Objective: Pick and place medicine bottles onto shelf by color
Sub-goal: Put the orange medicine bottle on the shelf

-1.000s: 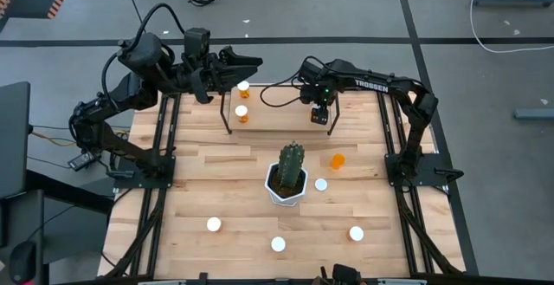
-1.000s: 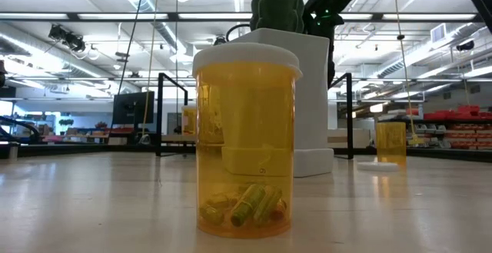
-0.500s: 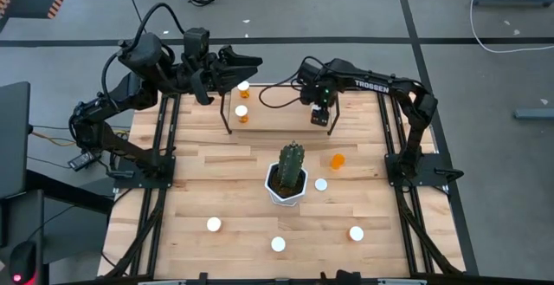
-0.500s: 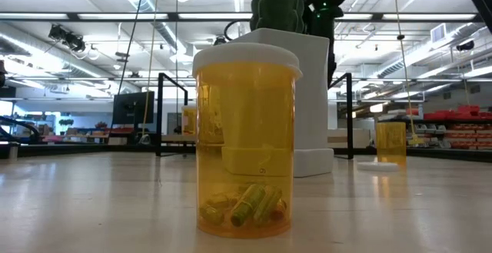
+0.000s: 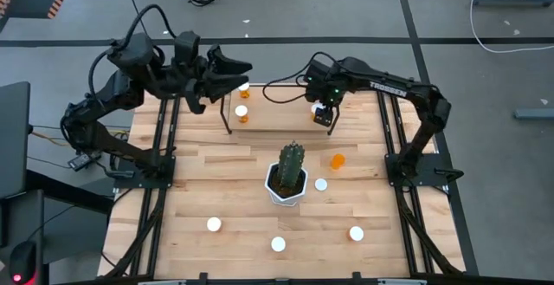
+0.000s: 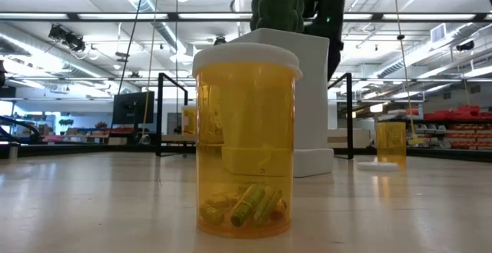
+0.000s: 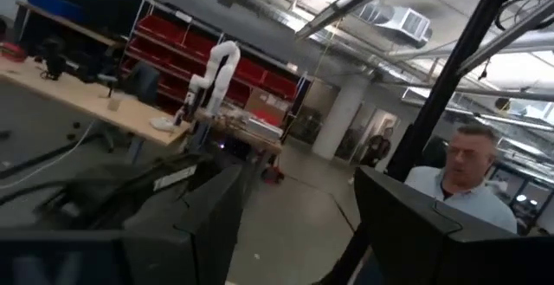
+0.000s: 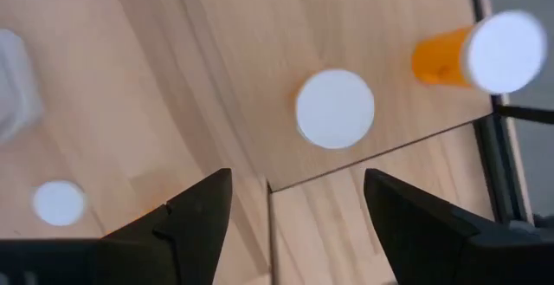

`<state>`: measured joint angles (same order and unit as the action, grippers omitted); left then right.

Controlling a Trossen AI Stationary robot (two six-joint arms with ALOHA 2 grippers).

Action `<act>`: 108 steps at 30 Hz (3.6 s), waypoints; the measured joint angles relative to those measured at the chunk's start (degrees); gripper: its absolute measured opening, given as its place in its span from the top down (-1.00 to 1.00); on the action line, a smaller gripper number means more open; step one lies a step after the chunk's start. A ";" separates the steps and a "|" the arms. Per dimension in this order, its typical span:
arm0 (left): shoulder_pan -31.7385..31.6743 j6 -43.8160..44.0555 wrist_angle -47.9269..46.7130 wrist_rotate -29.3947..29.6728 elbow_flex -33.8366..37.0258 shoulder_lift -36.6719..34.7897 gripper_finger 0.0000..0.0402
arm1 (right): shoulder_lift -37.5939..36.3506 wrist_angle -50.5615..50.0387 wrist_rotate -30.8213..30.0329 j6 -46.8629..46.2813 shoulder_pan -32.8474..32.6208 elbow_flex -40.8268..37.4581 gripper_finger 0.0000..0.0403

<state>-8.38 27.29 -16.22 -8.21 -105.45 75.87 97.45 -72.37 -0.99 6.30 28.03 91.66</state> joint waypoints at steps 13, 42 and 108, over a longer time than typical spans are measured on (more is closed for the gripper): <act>3.98 -8.78 -39.26 0.86 -0.02 -2.35 0.01 | -16.07 3.94 0.00 -17.33 -5.52 0.00 -0.34; 27.59 -8.21 -73.81 4.96 -0.02 10.91 -0.56 | -21.55 -15.24 -6.95 -65.96 -43.18 0.00 -0.34; 47.25 6.46 -29.32 9.92 46.01 13.30 -0.66 | -21.50 -16.19 -26.64 -91.83 -68.82 -0.24 -0.30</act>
<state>38.87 33.75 -45.53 1.71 -59.44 89.17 75.94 -88.55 -27.64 -85.54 -40.80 91.42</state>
